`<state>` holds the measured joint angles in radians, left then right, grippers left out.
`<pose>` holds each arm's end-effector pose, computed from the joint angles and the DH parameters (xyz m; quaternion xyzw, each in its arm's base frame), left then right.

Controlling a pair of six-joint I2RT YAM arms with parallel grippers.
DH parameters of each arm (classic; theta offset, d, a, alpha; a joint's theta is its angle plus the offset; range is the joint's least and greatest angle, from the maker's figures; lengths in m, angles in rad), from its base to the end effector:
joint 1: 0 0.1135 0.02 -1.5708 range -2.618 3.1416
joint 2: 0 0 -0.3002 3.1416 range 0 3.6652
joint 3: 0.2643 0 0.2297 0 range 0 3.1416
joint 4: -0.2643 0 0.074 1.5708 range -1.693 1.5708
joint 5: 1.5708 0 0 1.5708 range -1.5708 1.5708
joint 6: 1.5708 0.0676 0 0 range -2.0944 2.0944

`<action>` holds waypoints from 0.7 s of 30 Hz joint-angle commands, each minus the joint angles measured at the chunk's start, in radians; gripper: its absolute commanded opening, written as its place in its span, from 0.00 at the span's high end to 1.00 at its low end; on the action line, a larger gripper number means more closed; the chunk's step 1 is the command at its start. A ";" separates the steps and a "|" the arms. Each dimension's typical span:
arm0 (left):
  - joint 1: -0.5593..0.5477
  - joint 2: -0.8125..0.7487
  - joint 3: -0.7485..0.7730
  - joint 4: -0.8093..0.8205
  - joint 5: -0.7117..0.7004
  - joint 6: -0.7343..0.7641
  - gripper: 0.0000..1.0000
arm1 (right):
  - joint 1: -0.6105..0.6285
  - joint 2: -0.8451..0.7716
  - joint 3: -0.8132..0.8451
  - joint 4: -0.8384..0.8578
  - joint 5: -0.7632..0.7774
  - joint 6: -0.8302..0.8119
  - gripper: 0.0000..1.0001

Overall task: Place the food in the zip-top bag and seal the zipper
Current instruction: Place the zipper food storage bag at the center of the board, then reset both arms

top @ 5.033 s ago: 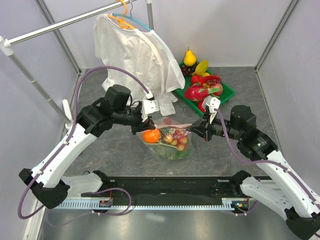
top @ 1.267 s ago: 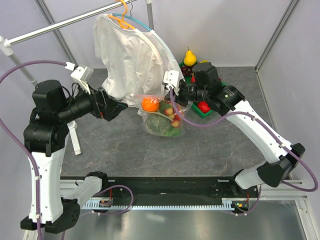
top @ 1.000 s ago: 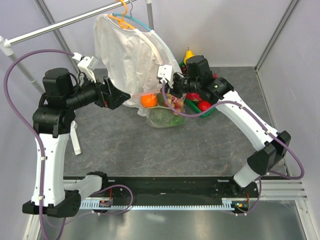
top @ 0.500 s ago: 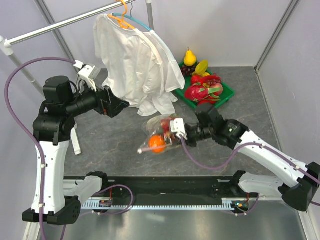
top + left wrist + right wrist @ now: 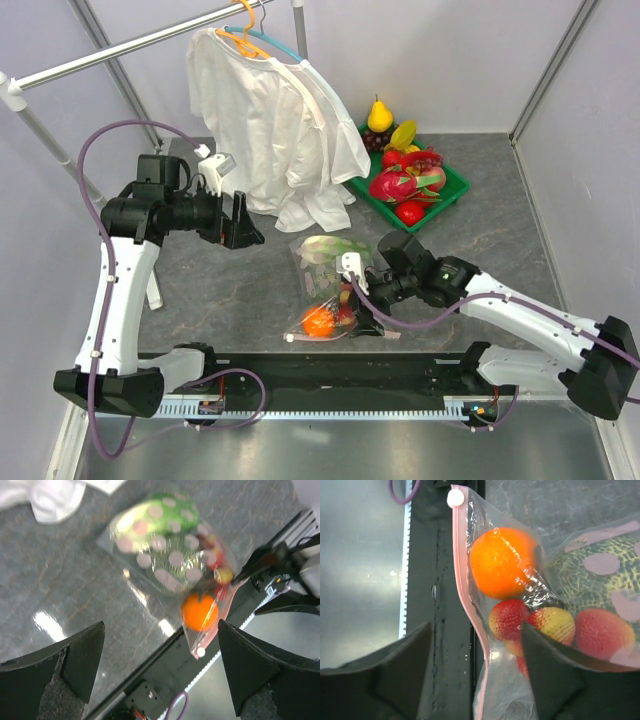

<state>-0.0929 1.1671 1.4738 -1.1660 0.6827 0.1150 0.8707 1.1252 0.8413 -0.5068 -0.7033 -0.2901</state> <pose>0.1732 -0.0590 0.4179 0.2076 0.8664 -0.3102 0.3316 0.1010 0.1877 0.2906 -0.5857 0.6543 0.4074 0.2508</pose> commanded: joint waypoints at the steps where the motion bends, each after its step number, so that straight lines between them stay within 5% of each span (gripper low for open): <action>1: 0.005 -0.038 -0.056 -0.055 -0.044 0.058 0.00 | -0.001 -0.077 0.144 0.032 0.094 0.089 0.15; 4: 0.005 -0.079 -0.073 -0.037 -0.077 0.080 0.00 | -0.025 -0.122 0.238 -0.019 0.215 0.121 0.02; 14: -0.002 -0.023 -0.056 -0.089 -0.248 0.198 0.00 | -0.361 -0.301 0.274 -0.091 0.464 0.317 0.02; 21: -0.028 -0.032 -0.205 0.081 -0.299 0.189 0.00 | -0.633 -0.439 0.179 -0.095 0.536 0.471 0.02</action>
<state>-0.0998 1.1404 1.3373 -1.1938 0.4473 0.2714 0.3573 0.7494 1.0615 -0.5861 -0.2382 0.0608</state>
